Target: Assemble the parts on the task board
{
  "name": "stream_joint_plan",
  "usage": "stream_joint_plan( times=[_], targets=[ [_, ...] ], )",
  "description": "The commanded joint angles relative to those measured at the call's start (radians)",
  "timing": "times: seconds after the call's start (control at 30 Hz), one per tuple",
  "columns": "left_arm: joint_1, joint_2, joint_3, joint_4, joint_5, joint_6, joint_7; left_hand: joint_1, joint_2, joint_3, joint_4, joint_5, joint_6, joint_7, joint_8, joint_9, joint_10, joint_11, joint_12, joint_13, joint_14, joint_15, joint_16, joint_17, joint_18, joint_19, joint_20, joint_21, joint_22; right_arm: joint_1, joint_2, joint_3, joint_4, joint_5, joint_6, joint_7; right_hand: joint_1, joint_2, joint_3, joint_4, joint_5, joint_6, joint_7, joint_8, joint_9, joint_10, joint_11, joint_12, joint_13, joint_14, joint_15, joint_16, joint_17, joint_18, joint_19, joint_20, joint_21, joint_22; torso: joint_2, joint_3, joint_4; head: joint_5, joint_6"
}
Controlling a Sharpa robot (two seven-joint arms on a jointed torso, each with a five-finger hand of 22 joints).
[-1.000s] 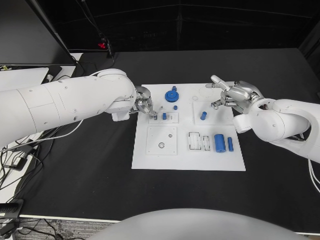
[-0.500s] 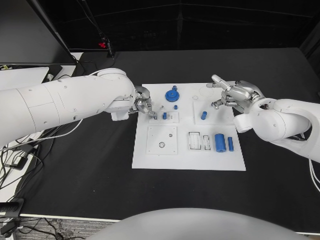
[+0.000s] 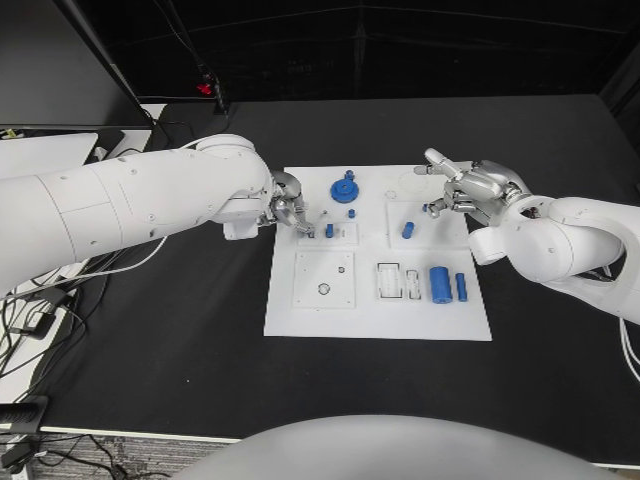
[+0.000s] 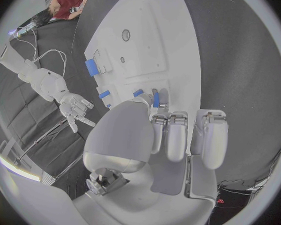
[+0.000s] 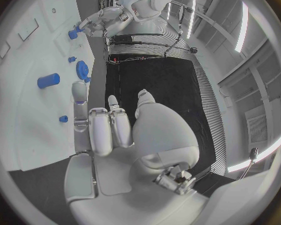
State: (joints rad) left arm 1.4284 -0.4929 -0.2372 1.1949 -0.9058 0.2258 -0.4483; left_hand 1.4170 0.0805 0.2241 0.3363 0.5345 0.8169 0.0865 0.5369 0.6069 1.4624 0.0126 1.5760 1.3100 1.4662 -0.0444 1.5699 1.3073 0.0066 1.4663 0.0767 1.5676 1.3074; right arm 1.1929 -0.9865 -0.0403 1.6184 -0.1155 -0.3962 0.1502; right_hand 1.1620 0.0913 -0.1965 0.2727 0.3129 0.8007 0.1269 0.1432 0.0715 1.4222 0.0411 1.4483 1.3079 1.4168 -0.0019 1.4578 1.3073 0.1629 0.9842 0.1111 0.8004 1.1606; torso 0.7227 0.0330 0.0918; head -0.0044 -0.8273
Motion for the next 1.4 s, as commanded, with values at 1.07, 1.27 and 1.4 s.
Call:
stream_joint_plan(
  times=[1.07,1.27,1.4],
  targets=[
    [-0.001,0.005,0.000,-0.001,0.004,0.043,-0.008,-0.003,0.011,0.059,-0.045,0.002,0.024,-0.016,0.001,0.000,0.108,-0.003,-0.005,0.261,0.105,-0.006,0.001,0.263,-0.007,0.104,-0.008,0.003,0.263,0.001,-0.002,0.000,0.004,-0.002,0.005,0.008,0.007,0.004,-0.004,-0.004,0.004,-0.006,0.000,0.007,-0.001,-0.007,0.003,-0.003,0.109,-0.008,-0.001,-0.005,0.065,0.014,-0.007,-0.002,-0.005,-0.001,0.000,0.0000,0.0009,-0.003,-0.005],
    [-0.001,0.006,0.000,-0.003,0.005,0.038,-0.010,-0.007,0.011,0.061,-0.045,0.001,0.024,-0.015,-0.001,0.000,0.108,-0.002,-0.005,0.261,0.105,-0.005,0.001,0.263,-0.007,0.104,-0.008,0.003,0.263,0.001,-0.002,0.000,0.004,-0.002,0.006,0.008,0.007,0.004,-0.004,-0.004,0.004,-0.006,0.000,0.007,-0.001,-0.007,0.003,-0.003,0.109,-0.008,-0.001,-0.005,0.065,0.014,-0.007,-0.002,-0.005,-0.001,0.000,-0.0001,0.0008,-0.003,-0.005],
    [-0.001,0.006,0.000,-0.005,0.005,0.037,-0.013,-0.008,0.010,0.061,-0.045,0.001,0.024,-0.015,-0.001,0.000,0.108,-0.002,-0.005,0.261,0.105,-0.005,0.001,0.263,-0.007,0.104,-0.008,0.003,0.263,0.001,-0.001,0.000,0.004,-0.002,0.006,0.008,0.008,0.005,-0.005,-0.005,0.005,-0.006,0.000,0.008,0.000,-0.007,0.003,-0.003,0.109,-0.009,-0.001,-0.005,0.065,0.014,-0.008,-0.002,-0.008,-0.001,0.000,0.0000,0.0002,-0.003,-0.006]
  ],
)
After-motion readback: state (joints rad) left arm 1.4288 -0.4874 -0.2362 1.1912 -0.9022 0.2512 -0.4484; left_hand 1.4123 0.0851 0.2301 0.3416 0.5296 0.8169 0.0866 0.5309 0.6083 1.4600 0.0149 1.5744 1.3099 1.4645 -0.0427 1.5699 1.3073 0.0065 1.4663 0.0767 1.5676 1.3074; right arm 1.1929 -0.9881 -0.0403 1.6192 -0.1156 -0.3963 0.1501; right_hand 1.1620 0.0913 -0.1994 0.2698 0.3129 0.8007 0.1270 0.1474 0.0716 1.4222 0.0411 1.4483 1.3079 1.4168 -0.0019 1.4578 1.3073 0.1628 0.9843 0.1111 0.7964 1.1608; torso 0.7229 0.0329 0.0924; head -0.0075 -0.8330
